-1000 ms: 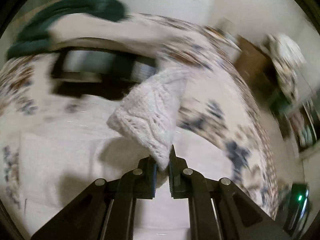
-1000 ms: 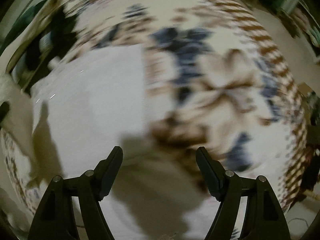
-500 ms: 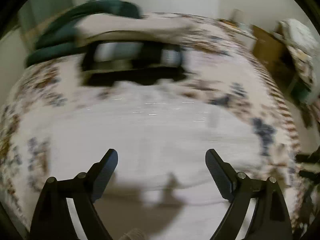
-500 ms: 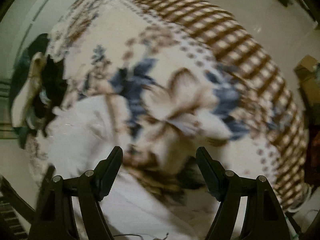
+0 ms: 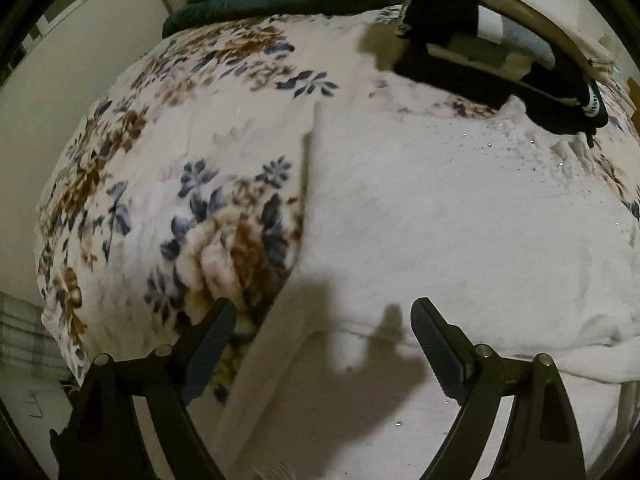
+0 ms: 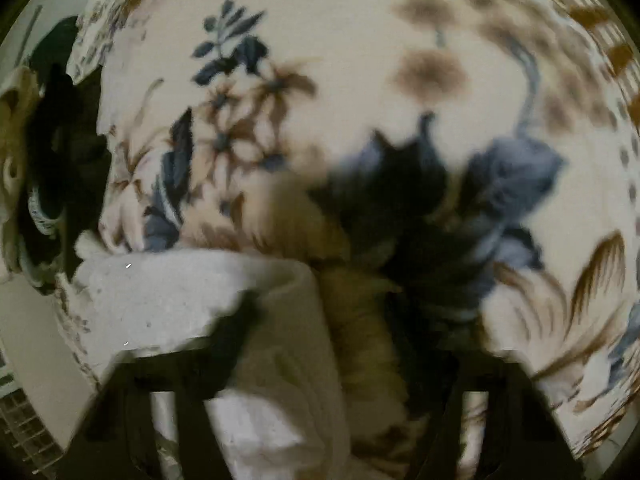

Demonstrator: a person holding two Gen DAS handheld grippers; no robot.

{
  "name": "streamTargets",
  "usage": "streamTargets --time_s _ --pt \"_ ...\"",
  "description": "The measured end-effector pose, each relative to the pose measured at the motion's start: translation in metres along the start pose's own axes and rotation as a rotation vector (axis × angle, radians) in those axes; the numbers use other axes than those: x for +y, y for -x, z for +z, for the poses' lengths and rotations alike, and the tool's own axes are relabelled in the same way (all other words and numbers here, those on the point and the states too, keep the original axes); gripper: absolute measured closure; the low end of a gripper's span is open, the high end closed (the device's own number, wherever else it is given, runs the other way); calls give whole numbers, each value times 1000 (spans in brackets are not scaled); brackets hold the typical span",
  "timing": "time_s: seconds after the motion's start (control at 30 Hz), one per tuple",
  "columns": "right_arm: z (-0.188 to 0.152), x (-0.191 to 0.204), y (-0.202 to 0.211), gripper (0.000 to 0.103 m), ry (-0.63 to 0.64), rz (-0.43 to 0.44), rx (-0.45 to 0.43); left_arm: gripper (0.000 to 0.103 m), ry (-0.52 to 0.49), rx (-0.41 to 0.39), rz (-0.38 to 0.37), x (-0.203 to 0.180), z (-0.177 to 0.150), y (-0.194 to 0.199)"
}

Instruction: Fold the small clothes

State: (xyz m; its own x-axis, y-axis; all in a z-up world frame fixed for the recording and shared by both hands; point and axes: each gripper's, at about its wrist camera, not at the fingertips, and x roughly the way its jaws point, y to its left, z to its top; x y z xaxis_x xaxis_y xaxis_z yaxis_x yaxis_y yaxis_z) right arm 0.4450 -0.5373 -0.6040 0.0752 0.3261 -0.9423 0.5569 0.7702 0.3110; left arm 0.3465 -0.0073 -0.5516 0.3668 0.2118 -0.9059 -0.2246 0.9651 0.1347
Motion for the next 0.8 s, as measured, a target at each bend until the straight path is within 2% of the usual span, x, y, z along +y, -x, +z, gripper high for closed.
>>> streamTargets --time_s 0.07,0.17,0.23,0.27,0.33,0.4,0.47,0.5,0.53,0.6,0.7,0.8 --pt "0 19 8 96 73 1 -4 13 -3 7 -7 4 -1 -6" --pt "3 46 50 97 163 -94 -171 13 -12 13 -24 6 -3 -8" --pt "20 51 75 98 150 -129 -255 13 -16 7 -38 6 -3 -7" --pt "27 52 79 98 147 -144 -268 13 -21 3 -43 5 -4 -7" --pt "41 51 72 98 139 -168 -239 13 -33 -2 -49 3 -5 -6" --pt "48 53 49 96 178 -208 -149 13 -33 -1 -61 2 -6 -3" --pt "49 48 39 94 171 -205 -72 13 -29 -6 -78 1 -7 5" --pt "47 43 43 85 162 -180 -62 13 -31 -12 -88 0 -9 11" --pt "42 36 55 70 143 -150 -72 13 -34 -20 -95 -1 -11 18" --pt "32 20 77 53 129 -98 -74 13 -49 -47 -101 -6 -21 39" --pt "7 -9 111 51 169 -57 -34 13 -73 -59 -106 -21 -43 69" --pt "-19 -42 129 45 216 -3 30 14 -89 -44 -107 -48 -77 98"
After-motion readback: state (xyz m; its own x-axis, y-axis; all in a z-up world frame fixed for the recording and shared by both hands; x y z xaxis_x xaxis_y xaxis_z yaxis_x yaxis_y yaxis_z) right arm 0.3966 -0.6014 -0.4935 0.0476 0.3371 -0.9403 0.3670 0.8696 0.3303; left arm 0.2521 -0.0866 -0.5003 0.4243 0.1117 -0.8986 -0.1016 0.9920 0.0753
